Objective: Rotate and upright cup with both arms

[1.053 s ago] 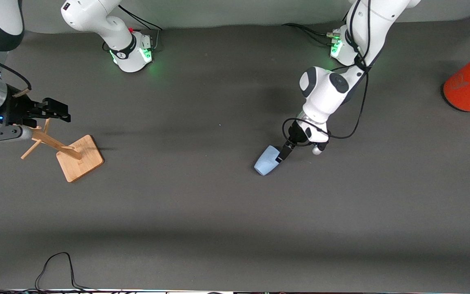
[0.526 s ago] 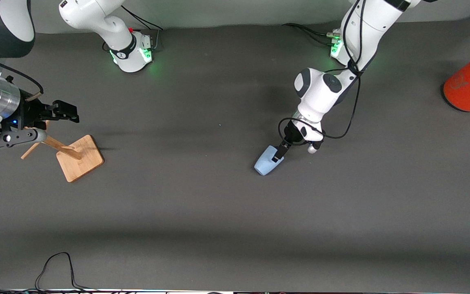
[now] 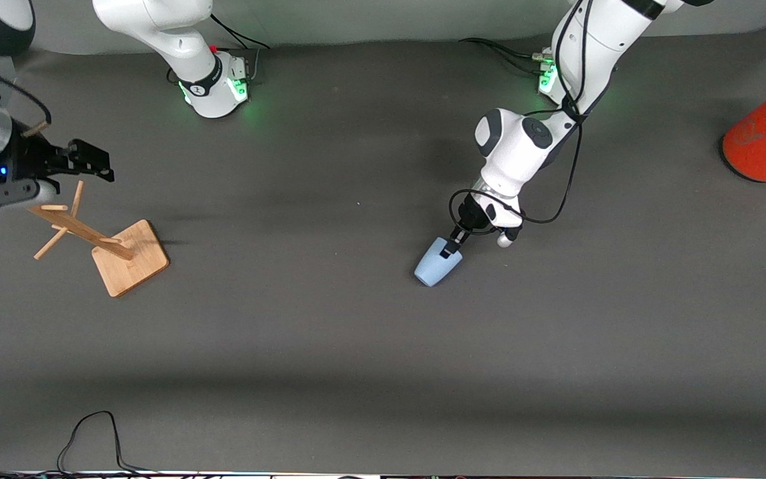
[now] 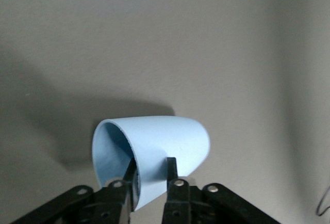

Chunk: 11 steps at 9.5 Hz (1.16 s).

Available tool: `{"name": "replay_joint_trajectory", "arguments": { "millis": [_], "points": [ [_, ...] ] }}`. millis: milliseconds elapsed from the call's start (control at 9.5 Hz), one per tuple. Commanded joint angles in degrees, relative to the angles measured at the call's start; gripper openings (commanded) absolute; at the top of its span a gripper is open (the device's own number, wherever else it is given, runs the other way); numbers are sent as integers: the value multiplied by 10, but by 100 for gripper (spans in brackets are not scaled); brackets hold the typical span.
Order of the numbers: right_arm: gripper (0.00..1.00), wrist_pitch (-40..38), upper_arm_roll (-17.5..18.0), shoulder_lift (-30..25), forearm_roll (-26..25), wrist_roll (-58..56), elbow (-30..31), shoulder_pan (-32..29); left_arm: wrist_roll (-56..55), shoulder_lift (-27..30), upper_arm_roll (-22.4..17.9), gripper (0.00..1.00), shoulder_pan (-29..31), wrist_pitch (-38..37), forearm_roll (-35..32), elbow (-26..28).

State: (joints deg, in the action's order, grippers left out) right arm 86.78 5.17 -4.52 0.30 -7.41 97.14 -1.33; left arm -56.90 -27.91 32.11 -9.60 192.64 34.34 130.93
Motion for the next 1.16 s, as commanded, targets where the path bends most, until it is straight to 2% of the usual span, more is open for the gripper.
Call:
{"name": "replay_joint_trajectory", "arguments": {
  "millis": [0,105,211,421,737,842,947,1053],
  "points": [
    [100,26,-13,-22,4,-2,33,23,5,-8,1,0,-9,4,-1,-6],
    [100,26,-75,-16,4,-1,26,86,5,3,2,0,-16,3,0,-7],
    [100,26,-110,-16,4,-3,20,113,-1,26,2,0,-23,-5,0,-7],
    [100,24,-135,-7,4,-4,18,150,-6,96,9,0,-21,-104,6,-8],
    [100,25,-136,8,9,0,-5,146,-9,195,0,0,-12,-344,0,-29],
    [100,24,-136,11,11,2,-7,142,-14,208,-1,0,-13,-395,-39,-34],
    [100,24,-135,10,12,0,-7,132,-45,206,-1,0,-13,-442,-112,-50],
    [100,23,-135,10,12,-1,-7,130,-105,191,-5,0,-13,-533,-225,-100]
  ]
}}
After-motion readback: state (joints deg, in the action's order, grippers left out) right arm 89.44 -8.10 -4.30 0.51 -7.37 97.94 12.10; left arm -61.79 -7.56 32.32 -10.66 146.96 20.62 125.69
